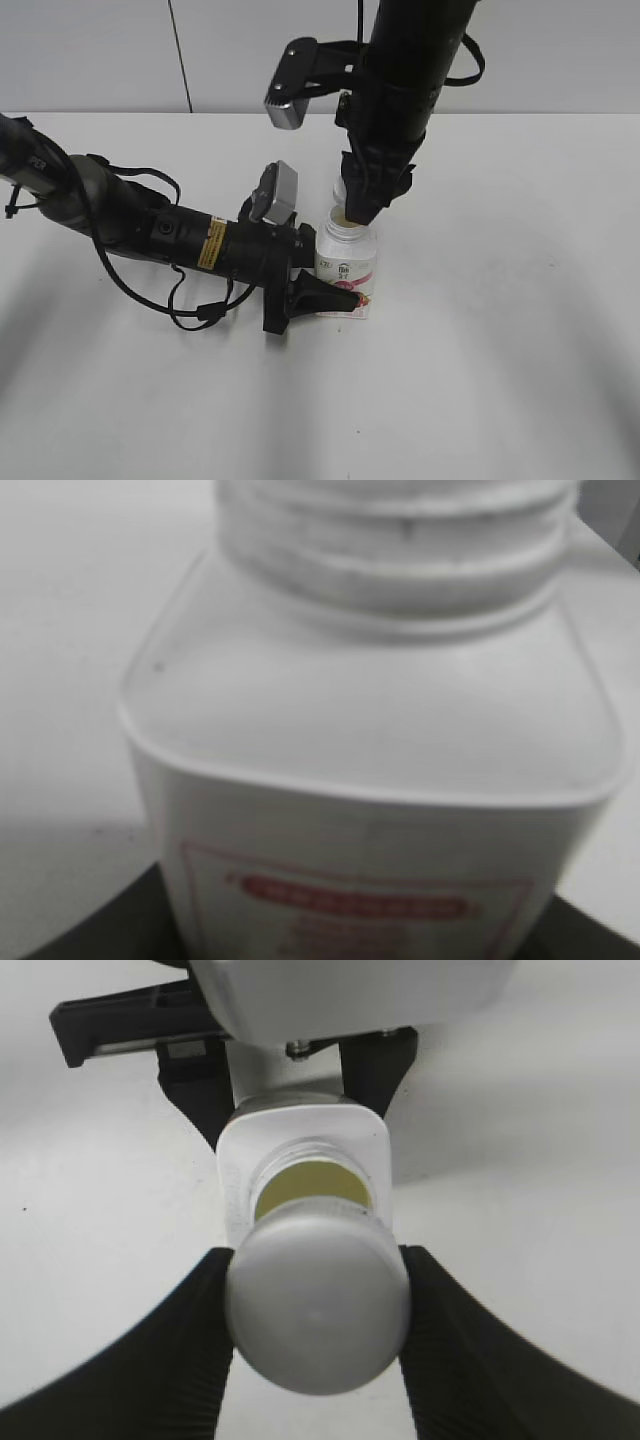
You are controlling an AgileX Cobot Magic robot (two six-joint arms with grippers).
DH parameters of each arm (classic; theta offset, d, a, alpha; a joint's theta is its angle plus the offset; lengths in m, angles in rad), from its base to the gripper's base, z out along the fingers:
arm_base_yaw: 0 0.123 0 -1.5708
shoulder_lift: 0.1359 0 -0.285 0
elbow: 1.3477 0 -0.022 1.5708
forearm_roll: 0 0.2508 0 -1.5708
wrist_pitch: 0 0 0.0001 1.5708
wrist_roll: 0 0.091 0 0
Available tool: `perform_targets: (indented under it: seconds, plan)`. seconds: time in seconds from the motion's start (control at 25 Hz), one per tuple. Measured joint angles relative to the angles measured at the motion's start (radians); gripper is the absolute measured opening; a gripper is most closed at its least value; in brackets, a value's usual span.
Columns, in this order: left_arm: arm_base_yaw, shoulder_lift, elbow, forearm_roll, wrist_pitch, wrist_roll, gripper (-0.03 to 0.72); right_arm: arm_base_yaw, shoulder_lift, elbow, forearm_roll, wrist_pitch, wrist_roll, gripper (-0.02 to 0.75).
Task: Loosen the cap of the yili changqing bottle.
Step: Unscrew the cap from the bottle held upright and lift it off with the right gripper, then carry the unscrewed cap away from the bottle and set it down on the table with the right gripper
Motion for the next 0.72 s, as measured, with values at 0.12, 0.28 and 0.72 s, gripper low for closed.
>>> perform_targets:
  seconds: [0.12, 0.28, 0.72]
  plan:
    - [0.0, 0.0, 0.0, 0.0, 0.0, 0.0, 0.385, 0.0, -0.002, -0.047, 0.0, 0.025, 0.033, 0.387]
    - [0.0, 0.0, 0.0, 0.0, 0.0, 0.0, 0.385, 0.0, -0.002, -0.089, -0.01, 0.03, 0.126, 0.387]
    - [0.0, 0.0, 0.0, 0.0, 0.001, 0.0, 0.385, -0.162, -0.002, -0.107, -0.024, -0.022, 0.617, 0.387]
